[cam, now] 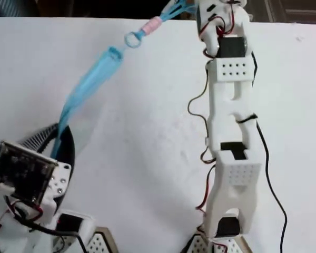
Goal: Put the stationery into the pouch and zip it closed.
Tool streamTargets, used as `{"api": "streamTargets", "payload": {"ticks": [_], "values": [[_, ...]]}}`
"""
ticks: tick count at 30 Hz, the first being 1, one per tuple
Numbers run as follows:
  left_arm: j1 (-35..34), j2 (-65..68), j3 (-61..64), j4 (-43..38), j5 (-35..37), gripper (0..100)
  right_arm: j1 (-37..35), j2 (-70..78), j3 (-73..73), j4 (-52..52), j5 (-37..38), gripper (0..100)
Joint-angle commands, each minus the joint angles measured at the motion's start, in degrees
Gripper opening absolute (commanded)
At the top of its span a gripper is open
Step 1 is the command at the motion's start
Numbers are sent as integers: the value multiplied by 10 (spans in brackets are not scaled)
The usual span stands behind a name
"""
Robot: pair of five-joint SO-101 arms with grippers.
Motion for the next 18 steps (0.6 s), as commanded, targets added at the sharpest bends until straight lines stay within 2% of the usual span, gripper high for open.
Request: {"api": "streamTargets", "payload": {"ticks": [1, 5, 8, 13, 18], "values": [[-47, -12, 44, -94, -10, 21, -35, -53, -54, 169, 36, 125], [-88, -12, 150, -224, -41, 21, -83, -83, -81, 309, 43, 266], [-109, -12, 180, -279, -74, 21, -118, -109, -99, 407, 43, 304], [-117, -8, 189, -304, -84, 21, -204, -155, -120, 572, 42, 305], [-117, 64, 182, -304, -80, 21, -290, -199, -135, 663, 39, 305]]}}
